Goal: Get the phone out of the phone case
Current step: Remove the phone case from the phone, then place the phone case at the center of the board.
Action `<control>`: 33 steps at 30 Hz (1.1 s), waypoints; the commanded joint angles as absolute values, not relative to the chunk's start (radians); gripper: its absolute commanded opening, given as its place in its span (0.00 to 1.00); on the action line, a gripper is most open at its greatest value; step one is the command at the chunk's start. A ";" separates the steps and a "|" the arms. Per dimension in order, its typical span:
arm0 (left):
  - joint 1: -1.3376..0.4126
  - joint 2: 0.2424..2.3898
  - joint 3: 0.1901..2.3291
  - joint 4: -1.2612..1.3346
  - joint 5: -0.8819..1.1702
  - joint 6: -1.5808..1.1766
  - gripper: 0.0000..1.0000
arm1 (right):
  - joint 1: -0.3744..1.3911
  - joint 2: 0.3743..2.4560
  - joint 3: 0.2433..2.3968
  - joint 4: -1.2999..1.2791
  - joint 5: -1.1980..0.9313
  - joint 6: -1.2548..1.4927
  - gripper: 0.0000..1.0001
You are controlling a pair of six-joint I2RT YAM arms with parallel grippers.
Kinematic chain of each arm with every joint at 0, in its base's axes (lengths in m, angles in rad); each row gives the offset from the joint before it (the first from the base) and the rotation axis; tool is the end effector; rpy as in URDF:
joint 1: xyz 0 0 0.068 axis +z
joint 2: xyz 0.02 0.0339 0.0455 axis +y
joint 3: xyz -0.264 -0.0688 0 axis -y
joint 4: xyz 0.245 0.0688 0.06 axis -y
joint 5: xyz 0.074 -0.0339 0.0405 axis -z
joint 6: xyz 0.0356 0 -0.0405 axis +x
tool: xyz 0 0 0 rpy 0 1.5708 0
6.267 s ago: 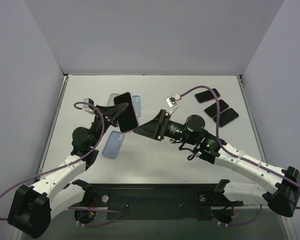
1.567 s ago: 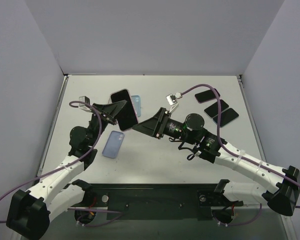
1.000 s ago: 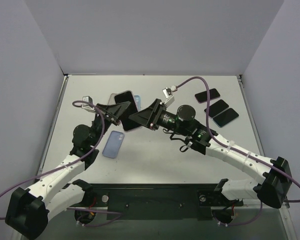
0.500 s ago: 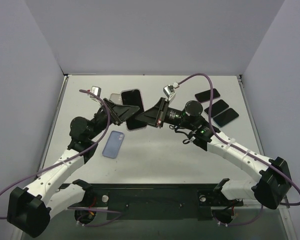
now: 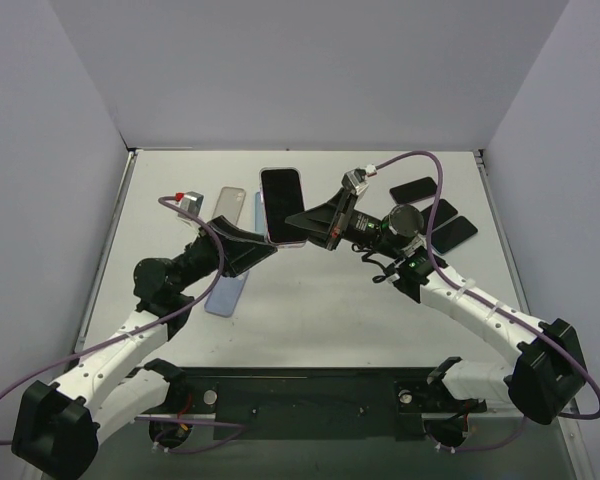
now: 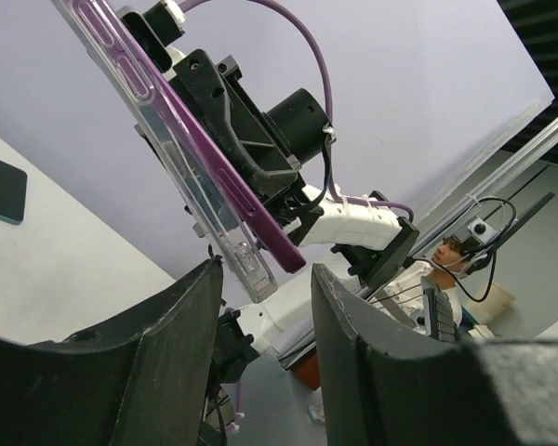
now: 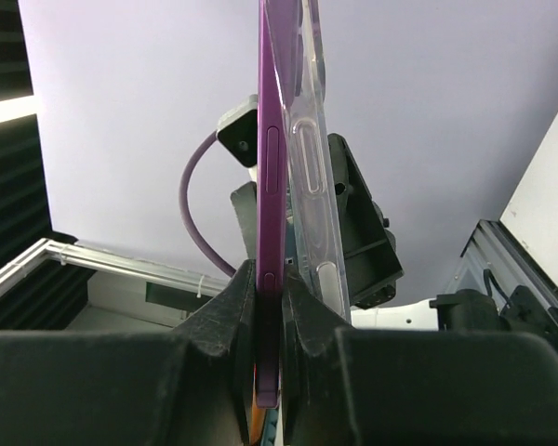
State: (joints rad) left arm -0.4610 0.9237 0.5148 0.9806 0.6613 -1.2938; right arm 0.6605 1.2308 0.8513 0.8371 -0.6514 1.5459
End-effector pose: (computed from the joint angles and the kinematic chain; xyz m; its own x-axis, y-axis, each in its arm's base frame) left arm 0.1652 -0.1065 0.3370 -0.6501 -0.5247 -0.5496 0.6886 -0.1011 -0.7181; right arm 0.2028 0.1849 0.3726 -0.9084 0.3009 -0.2901 -0.3716 -0.2636 0.8902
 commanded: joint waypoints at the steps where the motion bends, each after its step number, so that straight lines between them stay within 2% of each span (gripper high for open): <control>1: -0.457 0.923 0.545 1.040 0.689 -1.252 0.51 | 0.661 1.201 0.855 1.038 -0.647 1.611 0.00; 7: -0.445 0.904 0.546 0.991 0.683 -1.224 0.45 | 0.658 1.206 0.844 1.126 -0.647 1.678 0.00; 10: -0.439 0.890 0.560 0.927 0.654 -1.204 0.45 | 0.663 1.198 0.844 1.114 -0.650 1.668 0.00; 13: -0.437 0.885 0.589 0.858 0.627 -1.203 0.51 | 0.673 1.183 0.844 1.027 -0.650 1.612 0.00; 16: -0.439 0.896 0.638 0.774 0.614 -1.189 0.50 | 0.687 1.177 0.850 0.970 -0.638 1.556 0.00; 18: -0.440 0.911 0.659 0.764 0.617 -1.171 0.43 | 0.696 1.183 0.859 0.966 -0.634 1.545 0.00; 19: -0.442 0.913 0.669 0.752 0.615 -1.163 0.30 | 0.701 1.183 0.864 0.951 -0.634 1.531 0.00; 22: -0.440 0.922 0.733 0.501 0.571 -1.073 0.05 | 0.707 1.174 0.873 0.904 -0.632 1.497 0.00; 23: -0.440 0.920 0.748 0.394 0.545 -0.993 0.00 | 0.709 1.152 0.876 0.852 -0.632 1.450 0.00; 24: -0.440 0.917 0.782 0.185 0.463 -0.955 0.00 | 0.707 1.138 0.885 0.739 -0.627 1.416 0.00; 25: -0.440 0.923 0.799 0.085 0.421 -0.851 0.00 | 0.704 1.090 0.893 0.660 -0.620 1.308 0.00; 26: -0.442 0.949 0.842 -0.136 0.329 -0.809 0.00 | 0.703 1.066 0.917 0.445 -0.577 1.242 0.00; 28: -0.440 0.988 0.839 -0.249 0.301 -0.703 0.00 | 0.701 0.980 0.960 0.128 -0.464 1.030 0.00; 30: -0.448 0.991 0.721 -0.144 0.356 -0.709 0.00 | 0.683 0.898 0.983 -0.120 -0.314 0.869 0.00; 33: -0.474 1.008 0.586 -0.035 0.364 -0.750 0.00 | 0.605 0.803 0.954 -0.291 -0.157 0.763 0.00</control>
State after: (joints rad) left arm -0.4458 0.9741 0.7216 0.0303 0.3954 -0.8223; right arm 0.6838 0.9470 0.9047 0.0872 -0.4320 1.0584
